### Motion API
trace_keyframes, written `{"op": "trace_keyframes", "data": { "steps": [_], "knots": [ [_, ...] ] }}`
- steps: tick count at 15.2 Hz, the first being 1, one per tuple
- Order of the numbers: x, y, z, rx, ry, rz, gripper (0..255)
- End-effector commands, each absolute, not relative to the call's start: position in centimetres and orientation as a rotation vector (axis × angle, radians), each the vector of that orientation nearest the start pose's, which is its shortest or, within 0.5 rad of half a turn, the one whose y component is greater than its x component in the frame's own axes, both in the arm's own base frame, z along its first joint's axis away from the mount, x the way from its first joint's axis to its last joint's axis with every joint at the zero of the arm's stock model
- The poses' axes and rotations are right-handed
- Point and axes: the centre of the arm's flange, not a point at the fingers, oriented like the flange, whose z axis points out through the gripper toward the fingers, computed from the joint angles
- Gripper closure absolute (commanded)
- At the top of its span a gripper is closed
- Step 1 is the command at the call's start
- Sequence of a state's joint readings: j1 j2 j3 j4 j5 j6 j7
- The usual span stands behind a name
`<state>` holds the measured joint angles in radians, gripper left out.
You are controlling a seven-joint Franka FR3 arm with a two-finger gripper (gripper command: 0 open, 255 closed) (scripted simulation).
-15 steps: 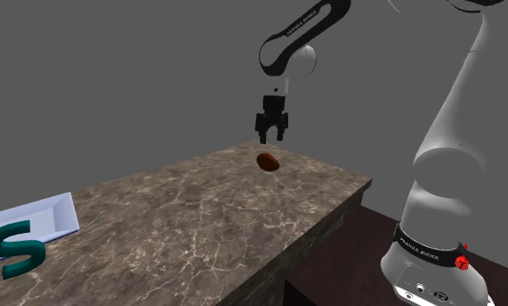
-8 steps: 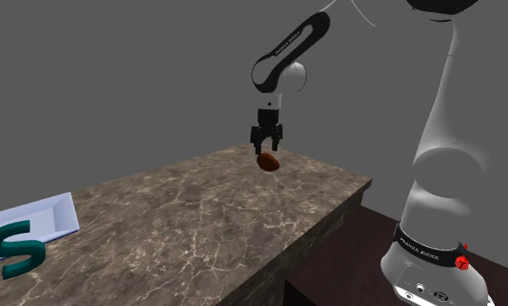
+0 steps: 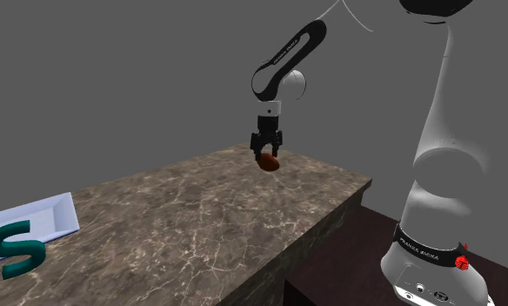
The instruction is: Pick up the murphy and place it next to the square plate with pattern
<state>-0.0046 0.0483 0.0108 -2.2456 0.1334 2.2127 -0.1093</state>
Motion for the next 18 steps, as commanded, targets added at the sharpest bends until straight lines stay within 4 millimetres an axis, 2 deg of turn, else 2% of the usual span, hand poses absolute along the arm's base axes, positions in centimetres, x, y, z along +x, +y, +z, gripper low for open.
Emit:
{"op": "trace_keyframes", "data": {
  "steps": [1,3,4,13,18],
  "knots": [
    [51.9,0.8,33.9,-3.031,-0.047,0.115,0],
    [51.9,0.8,33.9,-3.031,-0.047,0.115,0],
    [51.9,0.8,33.9,-3.031,-0.047,0.115,255],
    [51.9,0.8,33.9,-3.031,-0.047,0.115,255],
    [51.9,0.8,36.5,-3.031,-0.047,0.115,255]
  ]
}}
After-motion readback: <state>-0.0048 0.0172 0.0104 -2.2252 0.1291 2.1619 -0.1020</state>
